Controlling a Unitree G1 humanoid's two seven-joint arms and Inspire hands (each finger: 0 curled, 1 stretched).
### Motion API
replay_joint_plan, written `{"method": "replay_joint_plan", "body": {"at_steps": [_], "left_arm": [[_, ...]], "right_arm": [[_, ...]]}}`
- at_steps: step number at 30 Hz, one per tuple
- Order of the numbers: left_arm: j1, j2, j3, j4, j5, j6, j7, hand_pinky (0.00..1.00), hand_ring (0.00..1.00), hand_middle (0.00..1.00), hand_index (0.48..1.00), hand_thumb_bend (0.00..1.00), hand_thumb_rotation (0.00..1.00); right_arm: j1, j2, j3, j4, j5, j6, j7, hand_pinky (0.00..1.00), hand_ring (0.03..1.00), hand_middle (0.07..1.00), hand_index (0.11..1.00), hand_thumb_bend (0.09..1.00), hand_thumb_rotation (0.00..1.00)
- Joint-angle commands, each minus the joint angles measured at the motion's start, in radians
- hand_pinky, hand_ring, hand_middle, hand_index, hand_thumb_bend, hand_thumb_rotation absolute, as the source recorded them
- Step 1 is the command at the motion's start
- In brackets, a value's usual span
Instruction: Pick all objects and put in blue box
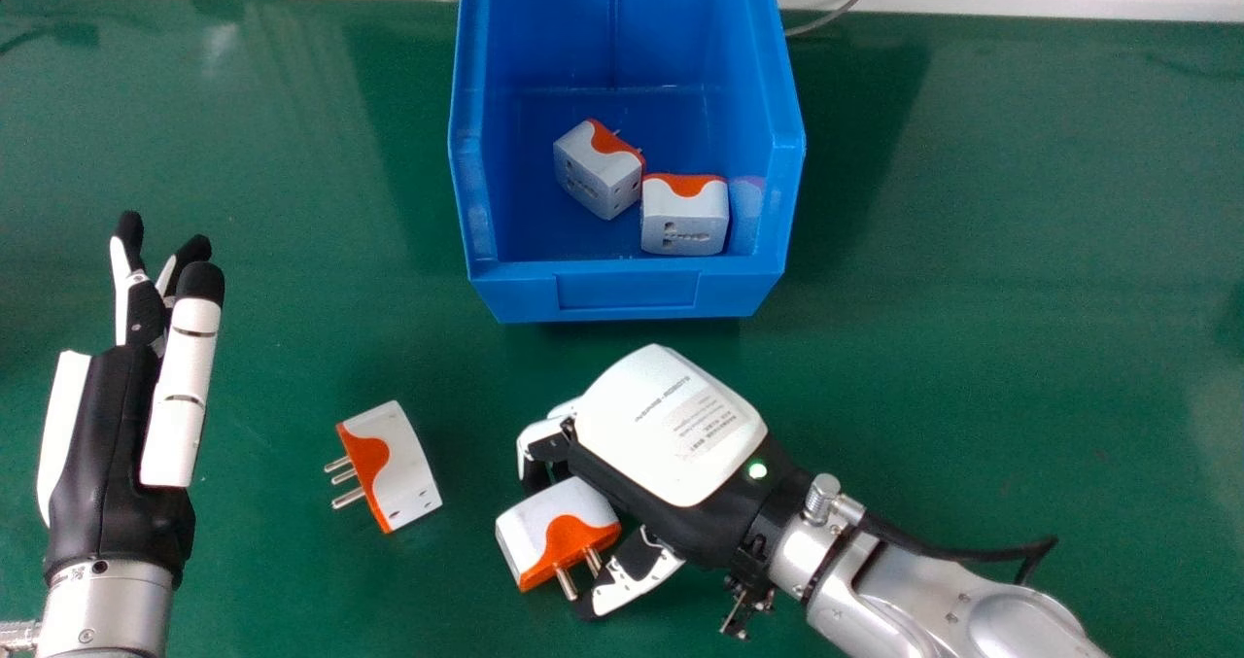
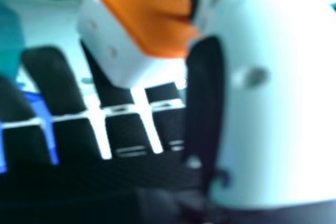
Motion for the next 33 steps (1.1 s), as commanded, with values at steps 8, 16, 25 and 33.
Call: {"method": "replay_joint_plan", "body": {"at_steps": [8, 16, 25, 33], "left_arm": [[-0.020, 0.016, 0.010, 0.001, -0.006, -0.013, -0.008, 1.00, 0.98, 0.97, 0.990, 0.54, 0.99], [-0.011, 0.016, 0.010, -0.008, -0.006, -0.016, -0.010, 1.00, 0.98, 0.97, 0.988, 0.56, 0.98], [-0.014, 0.017, 0.011, -0.004, 0.001, -0.009, -0.003, 1.00, 0.98, 0.96, 0.973, 0.57, 0.96], [-0.026, 0.020, 0.011, 0.012, 0.000, -0.014, -0.006, 1.00, 0.98, 0.97, 0.986, 0.57, 0.98]], "right_arm": [[0.017, -0.014, -0.024, -0.017, 0.030, 0.059, 0.037, 0.14, 0.183, 0.240, 0.471, 0.484, 0.16], [0.081, -0.025, -0.065, -0.132, 0.064, 0.086, 0.038, 0.11, 0.158, 0.220, 0.470, 0.486, 0.16], [0.235, -0.060, -0.210, -0.508, 0.074, 0.177, 0.061, 0.07, 0.119, 0.183, 0.469, 0.488, 0.16], [0.150, -0.027, -0.318, -0.623, 0.068, 0.220, 0.073, 0.08, 0.132, 0.193, 0.469, 0.487, 0.16]]}}
